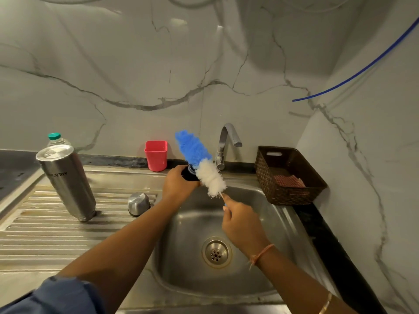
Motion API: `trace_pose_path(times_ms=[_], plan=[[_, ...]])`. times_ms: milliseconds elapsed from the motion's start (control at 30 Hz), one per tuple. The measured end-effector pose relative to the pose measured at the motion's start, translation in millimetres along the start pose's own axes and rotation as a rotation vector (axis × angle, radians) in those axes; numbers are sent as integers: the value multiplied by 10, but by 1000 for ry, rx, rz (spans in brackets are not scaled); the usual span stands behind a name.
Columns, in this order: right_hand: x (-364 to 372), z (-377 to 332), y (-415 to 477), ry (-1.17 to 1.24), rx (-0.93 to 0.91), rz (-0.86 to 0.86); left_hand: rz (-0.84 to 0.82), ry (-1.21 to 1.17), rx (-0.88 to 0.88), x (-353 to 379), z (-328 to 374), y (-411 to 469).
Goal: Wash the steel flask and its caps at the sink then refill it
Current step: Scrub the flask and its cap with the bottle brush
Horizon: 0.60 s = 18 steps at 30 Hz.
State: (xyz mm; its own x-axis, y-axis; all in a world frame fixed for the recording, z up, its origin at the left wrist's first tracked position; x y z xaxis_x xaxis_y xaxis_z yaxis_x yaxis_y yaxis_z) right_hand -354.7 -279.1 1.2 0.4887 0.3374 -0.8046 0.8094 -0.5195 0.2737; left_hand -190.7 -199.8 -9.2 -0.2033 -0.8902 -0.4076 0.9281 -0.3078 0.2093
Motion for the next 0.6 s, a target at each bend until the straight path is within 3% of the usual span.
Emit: trace_pose_path(times_ms=[133,200,300,367,500,600], plan=[[-75,33,163,36,94,-16,-118,-30,50,62,9,-64],[-133,74,272,97,161,-31,-160,-152,-89,94,-1,-81],[-174,122,302,126,167,14,-230,-603,-500,89,30,-58],[-147,157,294,150,157,29,-270,-778,-707,61,41,-43],[-12,146,221,224,183,18,-244,-1078,-896,23,5,-17],[74,64,28,233,124,67,-191,-1269,-938,13,15,18]])
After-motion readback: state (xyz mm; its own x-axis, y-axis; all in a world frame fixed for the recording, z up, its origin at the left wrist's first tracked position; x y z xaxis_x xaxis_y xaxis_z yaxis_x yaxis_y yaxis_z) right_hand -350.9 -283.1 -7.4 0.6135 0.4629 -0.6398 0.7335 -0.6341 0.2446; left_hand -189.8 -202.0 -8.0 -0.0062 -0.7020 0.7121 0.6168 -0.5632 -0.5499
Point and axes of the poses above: each hand's wrist, its own y-axis towards the middle knuckle, its own x-axis out of the palm, z = x × y, the point moved 1 cm from there along y, towards the middle knuckle, and after that the axes turned 3 degrees about z, right-handed, at the moved point
